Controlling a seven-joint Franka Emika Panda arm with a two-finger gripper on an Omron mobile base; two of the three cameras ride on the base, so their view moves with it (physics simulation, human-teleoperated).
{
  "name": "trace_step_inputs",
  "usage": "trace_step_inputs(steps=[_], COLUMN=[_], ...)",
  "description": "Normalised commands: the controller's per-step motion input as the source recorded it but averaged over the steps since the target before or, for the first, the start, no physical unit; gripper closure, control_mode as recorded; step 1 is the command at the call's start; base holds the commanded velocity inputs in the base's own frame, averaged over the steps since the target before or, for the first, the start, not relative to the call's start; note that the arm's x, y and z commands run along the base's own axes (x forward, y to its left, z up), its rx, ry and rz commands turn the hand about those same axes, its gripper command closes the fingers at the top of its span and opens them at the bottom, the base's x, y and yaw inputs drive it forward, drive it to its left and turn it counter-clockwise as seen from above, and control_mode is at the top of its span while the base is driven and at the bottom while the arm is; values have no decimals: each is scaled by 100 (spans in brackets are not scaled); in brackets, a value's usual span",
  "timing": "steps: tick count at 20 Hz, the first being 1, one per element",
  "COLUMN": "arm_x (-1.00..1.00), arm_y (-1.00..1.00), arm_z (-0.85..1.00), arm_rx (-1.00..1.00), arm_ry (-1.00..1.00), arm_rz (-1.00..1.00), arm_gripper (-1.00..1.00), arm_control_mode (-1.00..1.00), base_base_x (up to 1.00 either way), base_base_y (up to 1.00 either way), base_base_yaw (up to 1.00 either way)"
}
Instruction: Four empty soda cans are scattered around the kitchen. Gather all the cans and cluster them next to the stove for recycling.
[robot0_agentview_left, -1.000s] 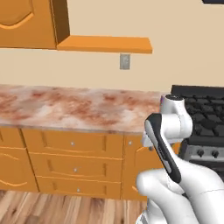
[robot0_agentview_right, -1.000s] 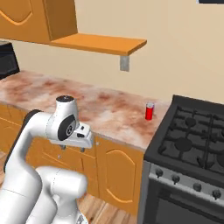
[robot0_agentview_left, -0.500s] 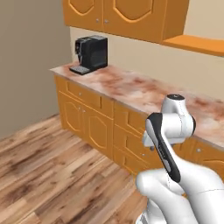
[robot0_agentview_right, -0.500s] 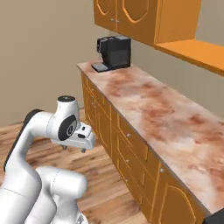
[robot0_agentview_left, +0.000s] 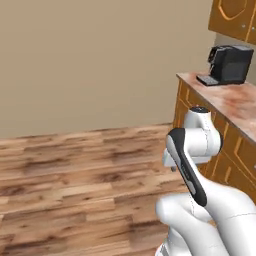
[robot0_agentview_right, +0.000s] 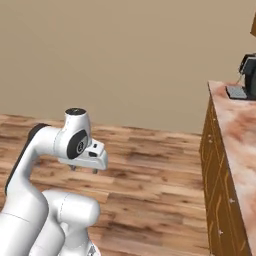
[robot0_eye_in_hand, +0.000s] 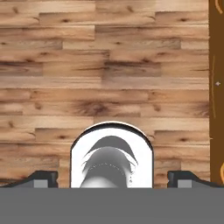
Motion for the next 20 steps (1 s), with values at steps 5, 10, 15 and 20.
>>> trace_step_inputs(steps=[5, 10, 15, 20], arm_x=[0, 0, 0, 0], arm_y=[0, 0, 0, 0], arm_z=[0, 0, 0, 0], arm_rx=[0, 0, 0, 0], arm_ry=[0, 0, 0, 0], arm_rz=[0, 0, 0, 0], arm_gripper=[-100, -100, -100, -100], arm_control_mode=[100, 100, 100, 100], base_base_x=[91, 100, 100, 100], base_base_y=[16, -2, -17, 2], base_base_yaw=[51, 17, 13, 5])
